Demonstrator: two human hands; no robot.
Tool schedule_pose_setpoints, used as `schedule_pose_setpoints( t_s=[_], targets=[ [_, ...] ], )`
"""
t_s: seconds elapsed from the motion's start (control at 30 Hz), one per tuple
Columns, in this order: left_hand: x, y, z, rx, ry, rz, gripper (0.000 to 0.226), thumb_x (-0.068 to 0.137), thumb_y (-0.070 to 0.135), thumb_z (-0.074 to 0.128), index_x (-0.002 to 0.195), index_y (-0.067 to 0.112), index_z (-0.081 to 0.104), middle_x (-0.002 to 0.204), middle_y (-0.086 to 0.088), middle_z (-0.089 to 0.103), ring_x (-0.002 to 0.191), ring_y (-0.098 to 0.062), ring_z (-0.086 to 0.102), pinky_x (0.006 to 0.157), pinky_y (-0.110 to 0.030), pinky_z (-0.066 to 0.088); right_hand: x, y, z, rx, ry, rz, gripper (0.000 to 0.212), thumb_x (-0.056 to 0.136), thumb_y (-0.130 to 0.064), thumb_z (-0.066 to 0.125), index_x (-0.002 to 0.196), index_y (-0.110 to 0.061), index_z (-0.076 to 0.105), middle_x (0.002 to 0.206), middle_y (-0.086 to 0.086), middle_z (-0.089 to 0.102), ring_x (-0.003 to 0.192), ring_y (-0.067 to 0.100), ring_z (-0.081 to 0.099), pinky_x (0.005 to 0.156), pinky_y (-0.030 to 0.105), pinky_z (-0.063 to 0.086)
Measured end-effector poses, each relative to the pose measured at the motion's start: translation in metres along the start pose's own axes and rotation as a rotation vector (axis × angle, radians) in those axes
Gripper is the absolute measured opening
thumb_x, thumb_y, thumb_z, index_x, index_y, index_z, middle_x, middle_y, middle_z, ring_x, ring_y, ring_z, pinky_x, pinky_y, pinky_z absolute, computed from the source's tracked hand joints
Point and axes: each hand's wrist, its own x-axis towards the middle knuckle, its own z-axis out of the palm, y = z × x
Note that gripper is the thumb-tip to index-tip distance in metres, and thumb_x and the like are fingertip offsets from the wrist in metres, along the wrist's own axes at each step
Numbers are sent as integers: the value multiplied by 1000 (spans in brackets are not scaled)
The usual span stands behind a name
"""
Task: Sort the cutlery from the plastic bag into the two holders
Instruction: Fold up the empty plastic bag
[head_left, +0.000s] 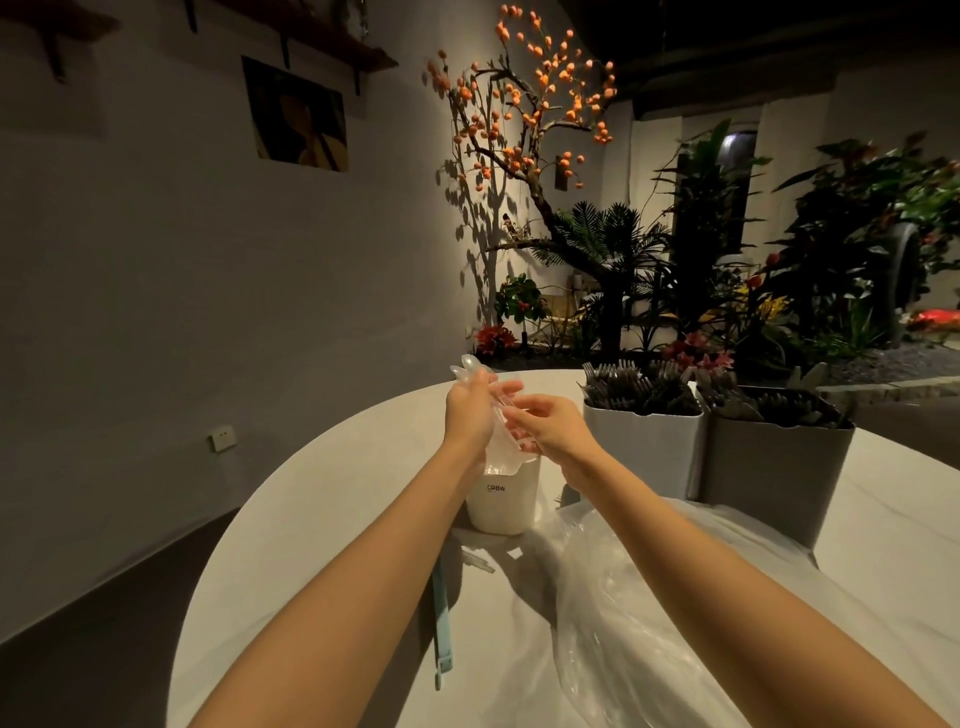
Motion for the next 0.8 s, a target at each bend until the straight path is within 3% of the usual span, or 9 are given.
schedule_pose_setpoints(
  t_s=[0.13, 0.23, 0.37, 0.47, 0.6, 0.67, 0.73, 0.8],
  targets=[
    [12, -6, 1, 79, 31, 48, 28, 105, 33, 31, 106, 15, 52, 97, -7, 59, 95, -17, 54, 85, -35, 39, 9, 12, 3, -205, 146, -104, 26, 91, -24, 64, 108, -5, 67, 90, 4, 69, 81, 14, 66, 67, 21, 53],
    [16, -12, 0, 179, -5, 56, 32, 105, 34, 30, 122, 12, 46, 94, -2, 55, 93, -13, 52, 86, -32, 36, 9, 18, 2, -234, 258, -130, 20, 97, -23, 54, 98, -9, 68, 83, 0, 67, 82, 13, 62, 66, 17, 45],
    [18, -22, -2, 355, -102, 88, 40, 105, 35, 29, 139, 14, 34, 112, -3, 56, 112, -16, 51, 100, -35, 38, 10, 24, -2, -259, 278, -122, 26, 97, -17, 46, 95, -9, 71, 79, -2, 65, 76, 9, 58, 62, 15, 41],
    [17, -27, -2, 488, -127, 113, 37, 105, 28, 33, 139, 14, 29, 129, -3, 49, 102, -9, 52, 87, -27, 40, 13, 28, -3, -265, 281, -120, 28, 97, -15, 44, 99, -8, 71, 86, 0, 65, 82, 10, 58, 64, 16, 42],
    [21, -30, 2, 533, -38, 136, 32, 103, 22, 41, 131, 13, 30, 124, -6, 50, 86, -6, 56, 70, -20, 44, 12, 34, -4, -248, 279, -134, 29, 98, -14, 43, 98, -8, 71, 91, -2, 65, 83, 8, 57, 66, 16, 42],
    [22, -33, 5, 542, -6, 128, 30, 100, 26, 48, 122, 17, 30, 120, -7, 53, 96, -17, 60, 82, -32, 52, 11, 36, -2, -246, 278, -141, 30, 98, -13, 42, 99, -8, 71, 95, -1, 66, 87, 10, 58, 72, 19, 42],
    [19, -38, 10, 581, 25, 106, 33, 97, 32, 53, 118, 18, 30, 116, -7, 56, 102, -25, 61, 94, -44, 49, 12, 38, -1, -246, 273, -149, 31, 99, -13, 41, 101, -6, 71, 97, 0, 65, 88, 10, 57, 70, 13, 42],
    [13, -40, 13, 610, 78, 101, 39, 97, 32, 54, 125, 15, 32, 119, -7, 57, 105, -26, 60, 97, -41, 46, 12, 40, 0, -253, 270, -162, 32, 100, -13, 40, 101, -5, 70, 96, 0, 64, 85, 8, 56, 63, 4, 40]
  ],
)
